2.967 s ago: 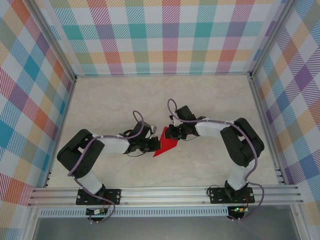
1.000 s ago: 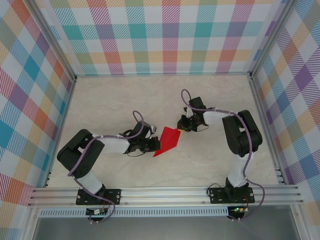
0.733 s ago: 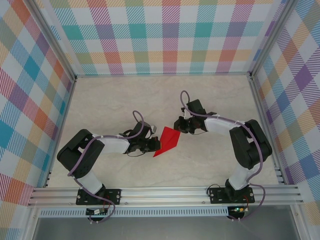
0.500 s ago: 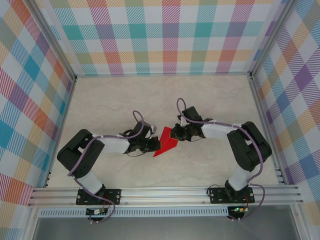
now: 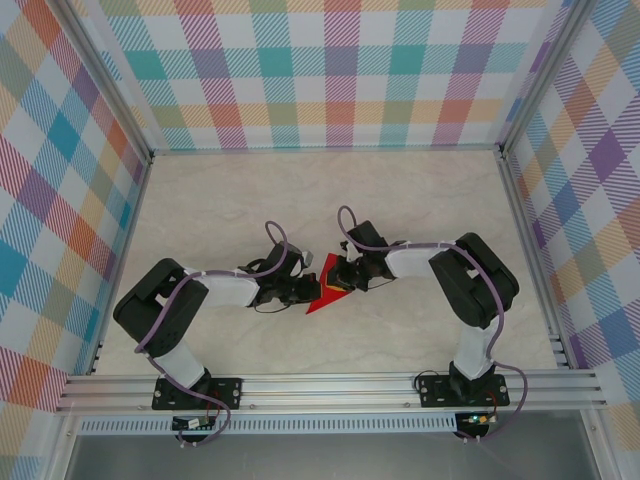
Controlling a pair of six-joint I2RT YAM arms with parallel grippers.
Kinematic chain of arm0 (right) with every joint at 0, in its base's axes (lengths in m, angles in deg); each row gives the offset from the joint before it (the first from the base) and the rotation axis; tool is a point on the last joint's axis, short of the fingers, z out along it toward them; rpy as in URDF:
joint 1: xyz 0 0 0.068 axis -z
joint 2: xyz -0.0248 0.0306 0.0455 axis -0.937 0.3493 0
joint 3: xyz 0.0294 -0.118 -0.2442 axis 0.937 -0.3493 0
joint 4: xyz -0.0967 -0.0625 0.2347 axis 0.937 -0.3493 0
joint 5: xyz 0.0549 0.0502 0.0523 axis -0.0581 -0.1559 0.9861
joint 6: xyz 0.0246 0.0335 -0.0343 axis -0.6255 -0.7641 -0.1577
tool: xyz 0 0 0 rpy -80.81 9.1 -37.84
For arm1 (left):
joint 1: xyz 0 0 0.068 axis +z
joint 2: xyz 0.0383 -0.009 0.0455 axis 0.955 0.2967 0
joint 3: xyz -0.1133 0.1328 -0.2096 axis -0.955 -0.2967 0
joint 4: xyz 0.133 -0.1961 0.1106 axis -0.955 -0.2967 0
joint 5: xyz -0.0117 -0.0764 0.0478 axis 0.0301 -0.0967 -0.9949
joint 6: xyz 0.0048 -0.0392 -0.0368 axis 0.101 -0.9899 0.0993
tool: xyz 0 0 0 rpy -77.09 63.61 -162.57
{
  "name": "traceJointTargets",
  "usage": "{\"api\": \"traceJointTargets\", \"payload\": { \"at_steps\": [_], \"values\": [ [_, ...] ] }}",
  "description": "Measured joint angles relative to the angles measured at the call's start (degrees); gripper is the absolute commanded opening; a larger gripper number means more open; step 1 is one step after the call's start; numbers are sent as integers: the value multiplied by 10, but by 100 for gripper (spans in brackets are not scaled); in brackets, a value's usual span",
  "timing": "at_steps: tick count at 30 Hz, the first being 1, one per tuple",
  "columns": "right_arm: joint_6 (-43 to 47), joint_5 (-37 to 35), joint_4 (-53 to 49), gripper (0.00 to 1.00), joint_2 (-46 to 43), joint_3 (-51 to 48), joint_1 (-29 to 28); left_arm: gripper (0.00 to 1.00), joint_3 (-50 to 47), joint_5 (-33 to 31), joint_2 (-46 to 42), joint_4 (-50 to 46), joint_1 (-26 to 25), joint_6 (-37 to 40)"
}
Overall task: Fold a paper plane with a square sheet of paper (pick it up from the middle)
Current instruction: Fourth fold the wing at the center of the table.
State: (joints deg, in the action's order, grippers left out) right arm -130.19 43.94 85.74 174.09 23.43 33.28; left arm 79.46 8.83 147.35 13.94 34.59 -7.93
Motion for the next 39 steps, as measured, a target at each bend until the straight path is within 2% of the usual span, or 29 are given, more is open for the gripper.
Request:
{"api": "traceJointTargets", "payload": {
  "at_steps": [2,5,9,16,26,39],
  "values": [
    [0,-7,-13,9,1,6,-1,2,2,-3,-9,-19,0,0],
    [-5,-11,-26,9,3,13,-2,14,2,-3,-35,-50,0,-2],
    [-16,-12,-31,9,4,15,-2,18,2,-5,-89,-68,0,-18],
    [-31,-12,-35,9,6,18,-2,18,2,-10,-107,-68,-16,-50],
    [-43,-12,-39,9,8,21,-2,16,3,-3,-24,-54,-35,-72],
    [-43,-12,-45,9,10,25,-2,15,21,-40,-19,-89,-38,-73]
  ]
}}
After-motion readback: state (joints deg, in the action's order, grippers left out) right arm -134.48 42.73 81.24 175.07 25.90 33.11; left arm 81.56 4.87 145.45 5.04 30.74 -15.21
